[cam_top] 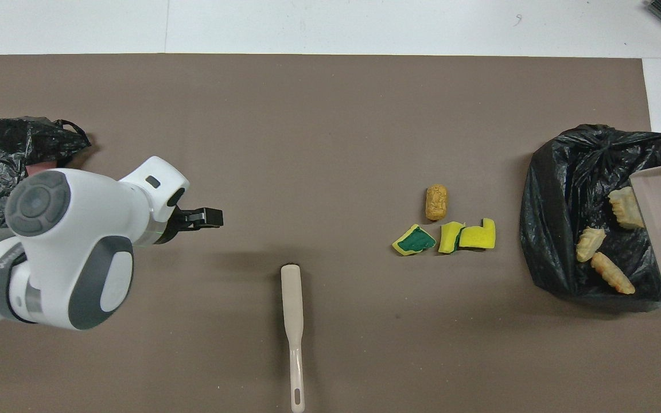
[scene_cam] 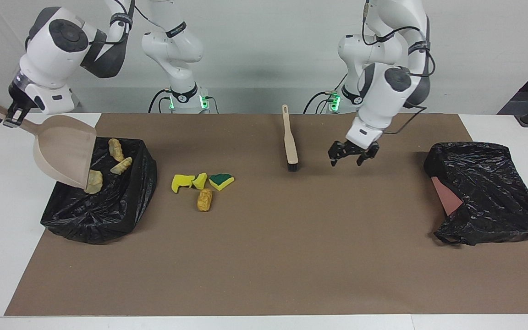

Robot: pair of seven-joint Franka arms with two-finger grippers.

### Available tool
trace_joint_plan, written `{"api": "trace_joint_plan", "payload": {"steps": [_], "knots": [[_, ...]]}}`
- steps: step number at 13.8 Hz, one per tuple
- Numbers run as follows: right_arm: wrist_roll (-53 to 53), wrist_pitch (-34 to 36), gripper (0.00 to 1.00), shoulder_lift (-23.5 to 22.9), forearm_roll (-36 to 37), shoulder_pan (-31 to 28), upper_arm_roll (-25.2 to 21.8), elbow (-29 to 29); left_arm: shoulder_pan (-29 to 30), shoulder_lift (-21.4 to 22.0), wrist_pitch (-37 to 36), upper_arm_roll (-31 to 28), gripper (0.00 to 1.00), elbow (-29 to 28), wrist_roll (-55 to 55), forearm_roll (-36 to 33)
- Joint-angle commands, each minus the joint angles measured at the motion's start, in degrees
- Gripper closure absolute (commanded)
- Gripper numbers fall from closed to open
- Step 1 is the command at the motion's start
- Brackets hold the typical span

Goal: Sweep and dump trash in bin
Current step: 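Tip the dustpan into the bag while the left gripper drops the brush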

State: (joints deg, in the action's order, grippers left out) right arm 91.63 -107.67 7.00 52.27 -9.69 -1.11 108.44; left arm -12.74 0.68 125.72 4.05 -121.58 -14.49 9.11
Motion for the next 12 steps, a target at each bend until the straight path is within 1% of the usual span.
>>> {"api": "trace_joint_plan", "payload": {"steps": [1,2,4,5,7,8,9,11,12], "knots": [[-3.4,7.6,1.00,2.4,-3.5,1.2,2.6,-3.7,4.5,-2.2,-6.2,0.6,0.00,7.0,5.1,-1.1],[-6.7,10.9,1.00,3.1,-7.8,1.3,4.3,-5.2,6.8,-2.3,-9.2,0.6,0.00,9.1,9.2,-1.1],[-17.6,15.4,1.00,3.8,-14.2,1.3,8.0,-5.6,10.1,-2.1,-15.7,0.6,0.00,13.6,14.4,-1.5],[-24.5,16.7,1.00,4.6,-18.0,1.3,10.1,-5.4,11.0,-2.0,-18.6,0.6,0.00,15.8,15.5,-2.5],[-37.4,17.1,1.00,5.0,-27.6,1.9,11.8,-5.0,11.2,-2.1,-23.7,0.6,0.00,20.1,15.6,-5.1],[-45.8,17.0,1.00,4.6,-30.2,3.6,12.6,-4.7,11.2,-1.9,-26.3,0.5,0.00,22.1,15.6,-5.3],[-55.7,17.0,1.00,3.5,-32.3,6.8,13.0,-4.6,11.3,-1.7,-29.8,0.6,0.00,24.1,15.7,-6.3],[-75.9,16.1,1.00,0.0,-37.7,12.6,13.1,-4.6,11.2,-0.3,-33.6,0.3,0.00,25.9,16.7,-8.1],[-85.8,14.4,1.00,-2.3,-39.5,15.9,13.1,-5.0,11.3,0.1,-35.5,0.3,0.00,27.2,16.7,-8.3]]}}
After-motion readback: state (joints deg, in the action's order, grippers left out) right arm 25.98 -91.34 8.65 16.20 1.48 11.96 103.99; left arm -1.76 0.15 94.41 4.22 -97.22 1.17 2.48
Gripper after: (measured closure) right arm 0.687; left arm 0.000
